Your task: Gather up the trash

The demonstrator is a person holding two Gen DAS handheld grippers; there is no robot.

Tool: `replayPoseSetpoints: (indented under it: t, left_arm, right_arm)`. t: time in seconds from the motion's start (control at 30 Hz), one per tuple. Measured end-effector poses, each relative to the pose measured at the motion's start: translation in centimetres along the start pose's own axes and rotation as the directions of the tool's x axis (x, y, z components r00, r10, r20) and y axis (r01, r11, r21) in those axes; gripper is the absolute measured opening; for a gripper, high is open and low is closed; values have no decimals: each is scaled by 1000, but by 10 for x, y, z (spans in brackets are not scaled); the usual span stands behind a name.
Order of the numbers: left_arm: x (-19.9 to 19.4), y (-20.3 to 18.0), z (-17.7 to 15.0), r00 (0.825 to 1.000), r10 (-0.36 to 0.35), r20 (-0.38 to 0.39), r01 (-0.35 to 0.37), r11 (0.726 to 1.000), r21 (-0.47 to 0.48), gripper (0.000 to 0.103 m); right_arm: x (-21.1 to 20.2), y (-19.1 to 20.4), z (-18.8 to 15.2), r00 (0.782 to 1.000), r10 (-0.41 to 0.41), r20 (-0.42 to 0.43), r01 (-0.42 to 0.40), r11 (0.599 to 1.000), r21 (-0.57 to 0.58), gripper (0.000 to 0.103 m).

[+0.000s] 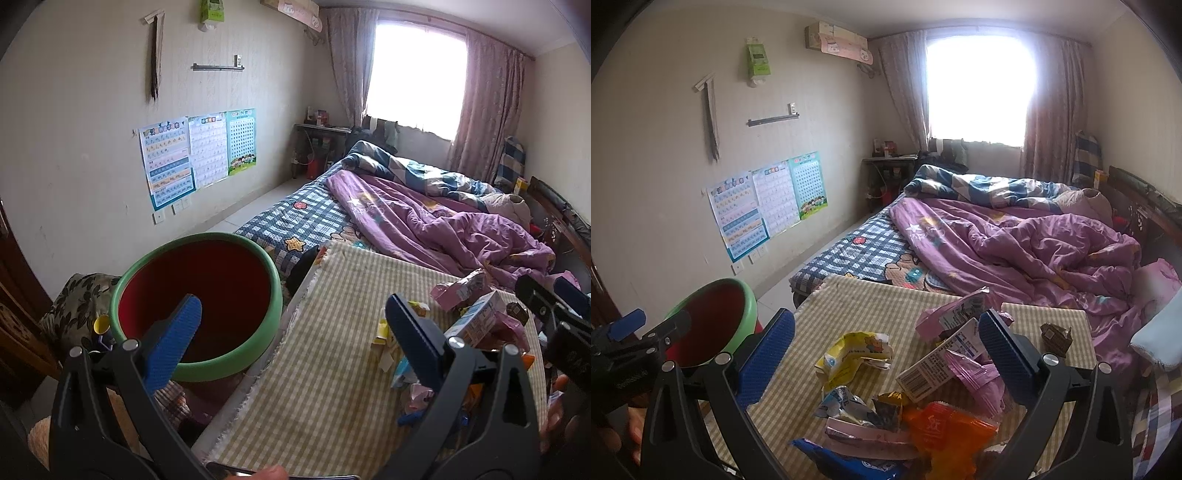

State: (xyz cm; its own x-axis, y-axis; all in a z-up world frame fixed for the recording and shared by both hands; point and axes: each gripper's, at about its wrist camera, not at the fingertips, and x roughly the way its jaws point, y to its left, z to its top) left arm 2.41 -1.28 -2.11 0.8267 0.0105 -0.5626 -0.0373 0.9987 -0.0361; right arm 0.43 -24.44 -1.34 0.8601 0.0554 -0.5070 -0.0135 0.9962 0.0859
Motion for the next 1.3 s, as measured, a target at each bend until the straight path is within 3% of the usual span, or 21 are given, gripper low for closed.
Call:
replayPoseSetpoints:
  t: [1.0, 1.3]
  left_arm:
    - [7, 1, -6, 1000, 15, -26, -15, 1000, -4, 98]
    - [13, -11, -9, 999, 15, -36, -14, 999, 43, 98]
  right_arm:
    - [2, -4, -4, 1000, 5, 1, -5, 1000, 9, 96]
    - [5, -29, -13, 999, -44, 5, 44, 999, 32, 96]
